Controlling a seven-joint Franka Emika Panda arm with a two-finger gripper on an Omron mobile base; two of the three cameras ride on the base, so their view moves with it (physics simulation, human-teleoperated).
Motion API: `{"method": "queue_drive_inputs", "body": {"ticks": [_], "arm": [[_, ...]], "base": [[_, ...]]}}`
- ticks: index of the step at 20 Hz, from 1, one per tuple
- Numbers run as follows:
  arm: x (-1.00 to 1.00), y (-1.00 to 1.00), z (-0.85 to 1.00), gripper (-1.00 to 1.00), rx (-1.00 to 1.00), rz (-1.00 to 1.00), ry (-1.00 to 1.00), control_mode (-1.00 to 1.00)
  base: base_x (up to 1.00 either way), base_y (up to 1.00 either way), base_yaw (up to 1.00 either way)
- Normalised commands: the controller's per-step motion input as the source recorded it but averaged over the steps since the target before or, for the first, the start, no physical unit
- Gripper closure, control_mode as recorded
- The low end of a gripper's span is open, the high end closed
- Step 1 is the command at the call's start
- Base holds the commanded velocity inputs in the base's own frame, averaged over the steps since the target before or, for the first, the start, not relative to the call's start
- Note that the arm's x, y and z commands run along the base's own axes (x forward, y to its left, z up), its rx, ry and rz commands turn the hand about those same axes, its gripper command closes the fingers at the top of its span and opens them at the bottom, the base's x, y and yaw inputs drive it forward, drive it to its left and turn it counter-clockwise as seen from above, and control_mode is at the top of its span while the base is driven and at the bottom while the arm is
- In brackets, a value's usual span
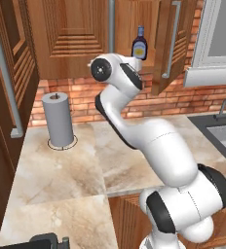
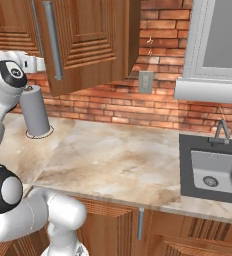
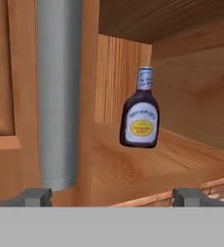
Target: Move the mayonnaise and condiment bottle from the cabinet to the dining counter.
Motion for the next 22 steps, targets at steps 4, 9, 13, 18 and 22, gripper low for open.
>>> {"method": "queue_drive_inputs", "body": {"ticks": [4,9,13,18,22], "arm": [[0.00,-0.19,0.00,-1.00,-0.01,-0.11,-0.01,-1.00],[-0.12,-0.44,0.00,-1.00,-0.03,-0.21,-0.01,-1.00],[-0.18,-0.64,0.00,-1.00,-0.03,-0.25,0.00,-1.00],[-0.25,-0.75,0.00,-1.00,-0.02,-0.27,0.00,-1.00],[-0.57,-0.94,0.00,-1.00,-0.01,-0.28,-0.02,-1.00]], "base": [[0.00,0.00,0.00],[0.00,0.00,0.00],[0.00,0.00,0.00],[0.00,0.00,0.00],[0.00,0.00,0.00]]}}
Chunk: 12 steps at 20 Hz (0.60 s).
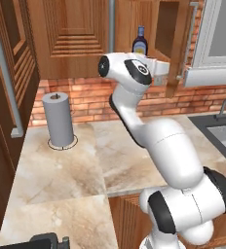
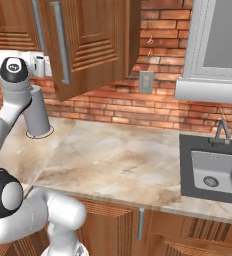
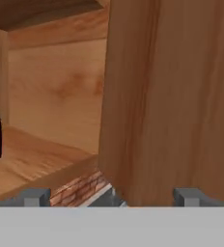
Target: Move the mayonnaise and condiment bottle from the cabinet to the dining counter.
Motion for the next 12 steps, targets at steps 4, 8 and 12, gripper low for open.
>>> {"method": "queue_drive_inputs", "body": {"ticks": [4,8,12], "arm": [[-0.86,-1.00,0.00,-1.00,-0.01,-0.29,-0.07,-1.00],[-0.71,-1.00,0.01,-1.00,-0.02,-0.31,-0.05,-1.00],[-0.46,-0.87,0.02,-1.00,-0.02,-0.23,-0.06,-1.00]], "base": [[0.00,0.00,0.00],[0.00,0.00,0.00],[0.00,0.00,0.00]]}}
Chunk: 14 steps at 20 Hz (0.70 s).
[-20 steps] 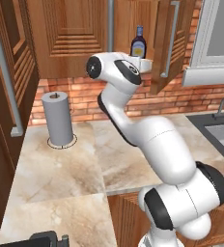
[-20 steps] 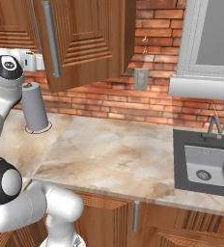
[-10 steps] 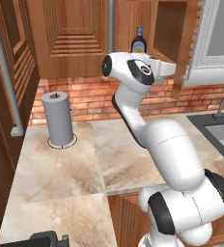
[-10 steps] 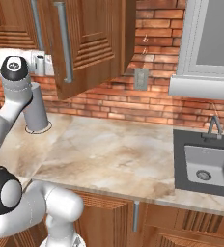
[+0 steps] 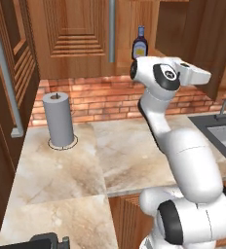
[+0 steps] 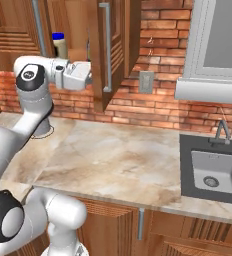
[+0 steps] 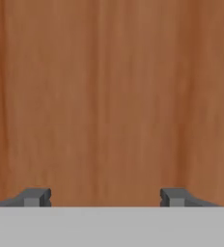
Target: Move the mayonnaise and condiment bottle from the cabinet to the dining counter.
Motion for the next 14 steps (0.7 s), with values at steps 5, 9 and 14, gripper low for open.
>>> {"method": "queue_drive_inputs", "body": {"ticks": [5,9,14], "arm": [[-0.53,0.09,0.14,-1.00,0.00,0.01,-0.13,-1.00],[-0.54,0.93,0.00,-1.00,-0.04,0.29,-0.01,-1.00],[-0.36,1.00,-0.02,-1.00,-0.09,0.41,0.00,-1.00]], "base": [[0.00,0.00,0.00],[0.00,0.00,0.00],[0.00,0.00,0.00]]}}
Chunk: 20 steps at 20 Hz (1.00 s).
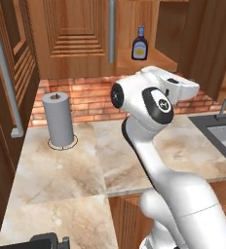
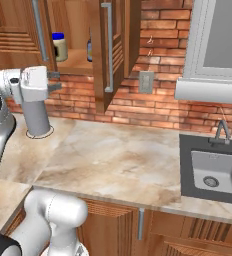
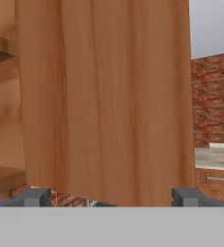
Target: Move the mayonnaise and condiment bottle from the cabinet to the dining counter.
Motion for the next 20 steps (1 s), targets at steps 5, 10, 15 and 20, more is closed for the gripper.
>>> {"method": "queue_drive_inputs", "body": {"ticks": [5,10,15,20], "arm": [[0.05,0.96,0.00,-1.00,-0.02,0.41,0.00,-1.00],[0.41,0.71,0.00,-1.00,0.00,0.34,-0.04,-1.00],[0.70,0.45,0.00,-1.00,0.00,0.28,-0.08,-1.00],[0.69,0.40,0.00,-1.00,0.00,0.25,-0.14,-1.00]], "base": [[0.00,0.00,0.00],[0.00,0.00,0.00],[0.00,0.00,0.00],[0.00,0.00,0.00]]}}
